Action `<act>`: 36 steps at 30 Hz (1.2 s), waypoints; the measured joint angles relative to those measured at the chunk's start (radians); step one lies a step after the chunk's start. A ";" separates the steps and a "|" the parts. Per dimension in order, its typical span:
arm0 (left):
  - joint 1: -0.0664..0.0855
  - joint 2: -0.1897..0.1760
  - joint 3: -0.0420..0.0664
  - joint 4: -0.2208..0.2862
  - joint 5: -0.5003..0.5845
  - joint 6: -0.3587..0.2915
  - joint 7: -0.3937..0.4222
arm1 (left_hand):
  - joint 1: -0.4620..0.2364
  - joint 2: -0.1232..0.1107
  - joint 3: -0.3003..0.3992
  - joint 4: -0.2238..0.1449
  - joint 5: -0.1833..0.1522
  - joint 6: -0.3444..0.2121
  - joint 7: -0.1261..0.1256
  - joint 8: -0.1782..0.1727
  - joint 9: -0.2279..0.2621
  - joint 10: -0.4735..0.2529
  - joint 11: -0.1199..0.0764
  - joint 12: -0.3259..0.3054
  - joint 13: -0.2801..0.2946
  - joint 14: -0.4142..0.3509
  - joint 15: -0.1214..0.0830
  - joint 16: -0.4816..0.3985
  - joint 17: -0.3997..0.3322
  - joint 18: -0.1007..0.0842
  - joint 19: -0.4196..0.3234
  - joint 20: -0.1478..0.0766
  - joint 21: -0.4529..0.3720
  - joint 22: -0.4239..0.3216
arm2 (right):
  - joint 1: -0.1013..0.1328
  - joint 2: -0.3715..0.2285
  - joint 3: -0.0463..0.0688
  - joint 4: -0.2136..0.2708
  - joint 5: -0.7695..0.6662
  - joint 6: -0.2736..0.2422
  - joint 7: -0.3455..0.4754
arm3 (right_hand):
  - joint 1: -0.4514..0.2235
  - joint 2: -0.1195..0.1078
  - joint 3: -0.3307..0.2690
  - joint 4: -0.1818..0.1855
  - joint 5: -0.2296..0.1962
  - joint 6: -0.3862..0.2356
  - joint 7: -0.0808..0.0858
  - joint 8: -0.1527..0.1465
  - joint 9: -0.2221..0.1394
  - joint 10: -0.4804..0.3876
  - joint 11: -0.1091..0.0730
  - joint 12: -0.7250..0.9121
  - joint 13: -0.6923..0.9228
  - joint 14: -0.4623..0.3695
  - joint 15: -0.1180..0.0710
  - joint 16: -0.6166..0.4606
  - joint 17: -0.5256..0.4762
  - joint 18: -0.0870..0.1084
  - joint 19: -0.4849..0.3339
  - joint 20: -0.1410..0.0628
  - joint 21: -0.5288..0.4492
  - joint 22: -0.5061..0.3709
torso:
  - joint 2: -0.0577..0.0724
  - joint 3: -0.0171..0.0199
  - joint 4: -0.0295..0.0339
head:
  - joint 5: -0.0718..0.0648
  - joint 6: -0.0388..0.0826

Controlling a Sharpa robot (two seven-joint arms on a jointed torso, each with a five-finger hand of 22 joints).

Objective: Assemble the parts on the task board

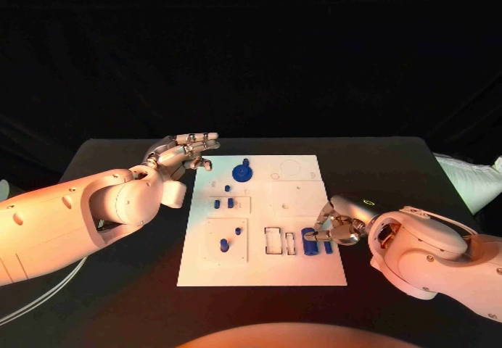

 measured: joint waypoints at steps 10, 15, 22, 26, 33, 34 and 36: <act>0.000 -0.001 0.000 0.000 0.000 0.002 -0.002 | 0.000 0.000 0.000 0.000 0.000 0.000 0.000 0.000 0.000 0.000 0.000 0.000 0.000 0.000 0.000 0.000 0.000 0.000 0.000 0.000 0.000 0.000 | -0.014 0.025 0.000 -0.021 -0.034 0.043 -0.005 | 0.000 0.000 -0.003 -0.003 -0.004 0.000 0.000 0.000 0.004 0.000 0.000 0.001 0.000 0.000 0.000 0.000 0.000 0.000 0.000 0.000 0.003 0.000 | 0.000 0.0006 -0.0008 | 0.004 -0.003; 0.000 -0.002 -0.001 0.000 0.000 0.003 -0.003 | 0.000 0.000 0.000 0.000 0.000 0.000 0.000 0.000 0.000 0.000 0.000 0.000 0.000 0.000 0.000 0.000 0.000 0.000 0.000 0.000 0.000 0.000 | -0.026 0.045 0.000 -0.037 -0.051 0.057 -0.006 | 0.000 0.000 -0.003 -0.003 -0.008 0.000 0.000 0.000 0.006 0.000 0.000 0.005 0.000 0.000 0.000 0.000 0.000 0.000 0.000 0.000 0.003 0.000 | 0.001 0.0008 -0.0006 | 0.007 -0.004; 0.000 -0.003 -0.001 0.000 0.000 0.004 -0.004 | 0.000 0.000 0.000 0.000 0.000 0.000 0.000 0.000 0.000 0.000 0.000 0.000 0.000 0.000 0.000 0.000 0.000 0.000 0.000 0.000 0.000 0.000 | -0.031 0.065 0.005 -0.051 -0.073 0.059 -0.006 | 0.003 0.003 -0.003 -0.003 -0.020 0.002 -0.001 0.008 0.016 0.000 0.000 0.005 0.000 0.000 0.000 0.004 0.000 0.000 0.000 0.000 0.003 0.000 | 0.001 0.0003 -0.0002 | 0.011 -0.008; 0.000 -0.003 -0.001 0.000 0.000 0.004 -0.004 | 0.000 0.000 0.000 0.000 0.000 0.000 0.000 0.000 0.000 0.000 0.000 0.000 0.000 0.000 0.000 0.000 0.000 0.000 0.000 0.000 0.000 0.000 | -0.032 0.072 0.005 -0.055 -0.082 0.059 -0.004 | 0.022 0.022 -0.001 -0.005 -0.020 0.002 -0.001 0.012 0.020 0.000 0.000 0.012 0.000 0.000 0.000 0.004 0.000 0.000 0.000 0.000 0.007 0.000 | 0.000 -0.0003 -0.0003 | 0.012 -0.009; 0.000 -0.003 -0.001 0.000 0.000 0.005 -0.005 | 0.000 0.000 -0.003 -0.003 0.000 0.000 0.000 0.000 0.000 -0.003 0.003 0.006 0.000 0.000 0.000 0.000 -0.002 0.000 0.000 0.000 0.000 0.001 | -0.034 0.076 0.005 -0.055 -0.088 0.047 -0.002 | 0.072 0.037 0.046 -0.057 -0.010 0.013 -0.013 0.027 0.030 -0.005 -0.006 0.012 0.028 0.002 -0.006 0.004 0.000 0.000 0.000 0.000 0.014 0.000 | 0.000 -0.0004 -0.0004 | 0.013 -0.009; 0.000 -0.003 -0.001 0.000 0.000 0.005 -0.005 | 0.000 0.000 -0.003 -0.003 0.000 0.000 0.000 0.000 0.000 -0.003 0.004 0.006 0.000 0.000 0.000 0.000 -0.002 0.000 0.000 0.000 0.000 0.001 | -0.034 0.075 0.005 -0.054 -0.088 0.042 -0.002 | 0.077 0.032 0.056 -0.067 -0.010 0.013 -0.013 0.030 0.032 -0.005 -0.006 0.012 0.027 0.002 -0.010 0.007 0.000 0.000 0.000 0.000 0.014 0.000 | 0.000 -0.0004 -0.0005 | 0.013 -0.009; 0.000 -0.003 -0.001 0.000 0.000 0.006 -0.005 | 0.000 0.000 -0.003 -0.003 0.000 0.000 0.000 0.000 0.000 -0.003 0.004 0.006 0.000 0.000 0.000 0.000 -0.002 0.000 0.000 0.000 0.000 0.001 | -0.035 0.072 0.004 -0.051 -0.087 0.032 -0.003 | 0.084 0.025 0.068 -0.080 0.000 0.013 -0.013 0.032 0.037 -0.005 -0.006 0.012 0.026 0.002 -0.013 0.008 0.000 0.000 0.000 0.000 0.014 0.000 | -0.001 -0.0004 -0.0005 | 0.012 -0.010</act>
